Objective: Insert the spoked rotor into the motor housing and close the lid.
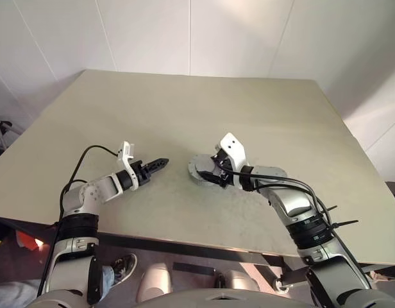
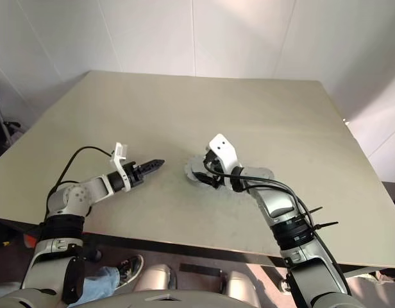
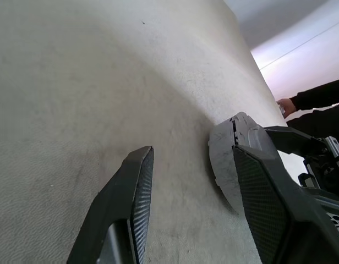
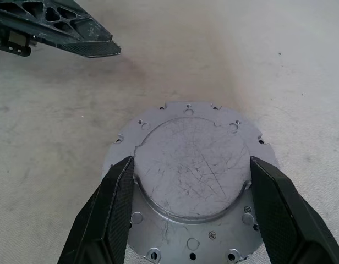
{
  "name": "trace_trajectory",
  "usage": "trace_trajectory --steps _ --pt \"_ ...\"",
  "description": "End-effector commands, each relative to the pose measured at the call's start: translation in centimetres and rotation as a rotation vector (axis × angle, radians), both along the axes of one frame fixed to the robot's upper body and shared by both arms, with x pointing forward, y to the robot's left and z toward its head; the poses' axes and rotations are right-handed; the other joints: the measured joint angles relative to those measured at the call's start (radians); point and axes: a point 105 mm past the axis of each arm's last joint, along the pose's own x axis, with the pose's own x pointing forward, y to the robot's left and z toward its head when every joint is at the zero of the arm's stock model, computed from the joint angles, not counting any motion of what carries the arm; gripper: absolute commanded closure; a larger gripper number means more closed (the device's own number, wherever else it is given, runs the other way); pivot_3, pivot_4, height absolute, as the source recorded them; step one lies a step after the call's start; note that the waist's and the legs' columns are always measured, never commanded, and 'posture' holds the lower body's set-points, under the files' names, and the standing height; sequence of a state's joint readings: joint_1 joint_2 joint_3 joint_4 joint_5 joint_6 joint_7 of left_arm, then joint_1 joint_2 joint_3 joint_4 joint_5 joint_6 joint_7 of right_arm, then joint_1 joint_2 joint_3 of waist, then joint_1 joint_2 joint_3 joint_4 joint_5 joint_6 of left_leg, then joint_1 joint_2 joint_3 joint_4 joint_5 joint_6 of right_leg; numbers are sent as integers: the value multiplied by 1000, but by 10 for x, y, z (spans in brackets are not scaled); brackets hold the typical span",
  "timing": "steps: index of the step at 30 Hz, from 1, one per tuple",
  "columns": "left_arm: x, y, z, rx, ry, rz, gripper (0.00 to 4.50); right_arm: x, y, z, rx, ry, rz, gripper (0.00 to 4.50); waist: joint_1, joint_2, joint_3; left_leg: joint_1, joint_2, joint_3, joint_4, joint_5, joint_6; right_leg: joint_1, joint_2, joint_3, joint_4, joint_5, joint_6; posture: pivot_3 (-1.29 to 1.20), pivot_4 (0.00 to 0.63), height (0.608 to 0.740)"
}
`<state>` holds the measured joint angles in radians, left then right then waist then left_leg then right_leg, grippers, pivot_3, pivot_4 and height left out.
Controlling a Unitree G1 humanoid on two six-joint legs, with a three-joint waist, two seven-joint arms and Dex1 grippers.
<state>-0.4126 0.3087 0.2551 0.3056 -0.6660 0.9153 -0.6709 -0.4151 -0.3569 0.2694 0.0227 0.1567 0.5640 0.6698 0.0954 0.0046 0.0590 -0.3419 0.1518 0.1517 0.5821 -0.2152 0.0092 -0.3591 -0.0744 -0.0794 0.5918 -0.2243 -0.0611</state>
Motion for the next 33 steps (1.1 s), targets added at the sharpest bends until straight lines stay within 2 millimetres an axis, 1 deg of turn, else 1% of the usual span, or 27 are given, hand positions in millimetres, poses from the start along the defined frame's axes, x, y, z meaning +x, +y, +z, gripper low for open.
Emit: trace_trajectory --steps 1,7,9,12,14,17,25,29,33 --pt "1 -1 11 -17 -46 2 2063 3 -10 -17 -68 55 -50 1342 0 0 0 1 0 0 0 0 0 0 0 0 0 0 0 0 0 740" --pt "1 0 11 -17 -47 6 2063 3 -9 -18 -82 61 -38 1342 -1 0 0 6 0 0 -1 0 0 5 0 0 0 0 1 0 0 740" --pt "1 0 12 -18 -47 9 2063 -1 -10 -23 -97 74 -24 1342 -1 0 0 7 0 0 -1 0 0 5 0 0 0 -2 3 0 0 740" --pt "1 1 11 -18 -46 11 2063 -8 -14 -31 -124 100 -8 1342 1 0 0 7 0 0 -1 0 0 6 0 0 0 -2 3 0 0 740" --pt "1 0 11 -19 -46 10 2063 -10 -18 -36 -138 114 -12 1342 2 0 0 6 0 0 -1 0 1 6 0 0 -1 -1 1 0 0 740" --pt "1 -1 11 -19 -44 6 2063 -13 -23 -43 -161 138 -22 1342 2 0 -1 6 0 0 -2 -1 1 7 0 0 -3 -1 1 0 0 740" --pt "2 -5 12 -20 -44 -4 2063 -19 -29 -55 -203 173 -19 1342 3 0 -1 7 -1 0 -2 -2 3 8 0 0 -4 -1 2 0 0 740" --pt "1 -7 12 -22 -43 -11 2063 -24 -35 -61 -229 197 -16 1342 5 0 -3 8 -1 0 -2 -2 3 9 0 0 -4 -3 4 0 0 740" --pt "0 -8 10 -23 -40 -12 2063 -28 -40 -62 -229 219 -22 1342 9 1 -4 8 -2 0 -2 -3 5 10 -1 0 -4 -3 4 0 0 740"
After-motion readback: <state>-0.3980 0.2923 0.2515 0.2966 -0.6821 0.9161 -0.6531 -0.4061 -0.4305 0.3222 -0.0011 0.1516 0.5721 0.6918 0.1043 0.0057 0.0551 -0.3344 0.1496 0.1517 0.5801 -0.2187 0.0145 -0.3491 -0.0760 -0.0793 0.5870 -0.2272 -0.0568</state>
